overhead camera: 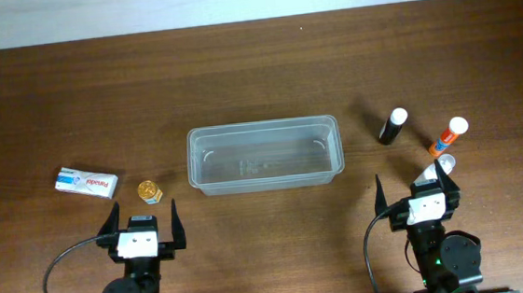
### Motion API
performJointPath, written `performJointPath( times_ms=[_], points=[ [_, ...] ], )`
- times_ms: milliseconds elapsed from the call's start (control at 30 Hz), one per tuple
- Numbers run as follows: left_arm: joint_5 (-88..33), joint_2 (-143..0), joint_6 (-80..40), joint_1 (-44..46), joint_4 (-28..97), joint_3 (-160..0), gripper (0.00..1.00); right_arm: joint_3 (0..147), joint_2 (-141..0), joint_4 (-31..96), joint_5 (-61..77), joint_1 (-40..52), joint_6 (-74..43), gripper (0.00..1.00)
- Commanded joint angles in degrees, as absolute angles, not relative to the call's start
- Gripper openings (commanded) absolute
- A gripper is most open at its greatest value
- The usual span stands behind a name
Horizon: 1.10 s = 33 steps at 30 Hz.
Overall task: Pack container
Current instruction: 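Move both grippers forward toward the objects beside the container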
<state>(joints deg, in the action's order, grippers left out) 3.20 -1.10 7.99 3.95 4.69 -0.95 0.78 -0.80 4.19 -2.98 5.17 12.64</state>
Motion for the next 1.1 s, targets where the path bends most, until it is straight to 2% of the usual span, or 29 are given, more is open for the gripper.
performJointPath(
  times_ms=[0, 200, 400, 600, 833, 1067],
  points=[
    [2.37, -0.69, 9.10, 3.55, 4.54, -0.54, 0.99, 0.32, -0.36, 4.29, -3.27, 4.84, 12.86, 0.99],
    [2.35, -0.69, 9.10, 3.55, 4.54, -0.54, 0.99, 0.32, -0.36, 4.32, -3.07, 4.84, 10.26, 0.98],
    [2.37, -0.69, 5.10, 3.60, 4.54, -0.54, 1.00, 0.34, -0.36, 4.32, -3.62, 4.84, -0.71, 0.98],
    [2.35, -1.67, 2.46, 3.60, 8.69, -4.29, 0.99, 5.39, -3.22, 7.29, -3.70, 4.84, -1.61, 0.98],
    [2.44, -12.64, 2.13, 3.60, 13.30, -16.34, 0.99, 21.45, -18.52, 14.68, -3.68, 4.84, -1.61, 0.99],
    [2.33, -31.33, 2.13, 3.60, 25.47, -33.98, 0.99, 45.47, -41.76, 34.61, -1.76, 4.78, -4.84, 0.99]
  ],
)
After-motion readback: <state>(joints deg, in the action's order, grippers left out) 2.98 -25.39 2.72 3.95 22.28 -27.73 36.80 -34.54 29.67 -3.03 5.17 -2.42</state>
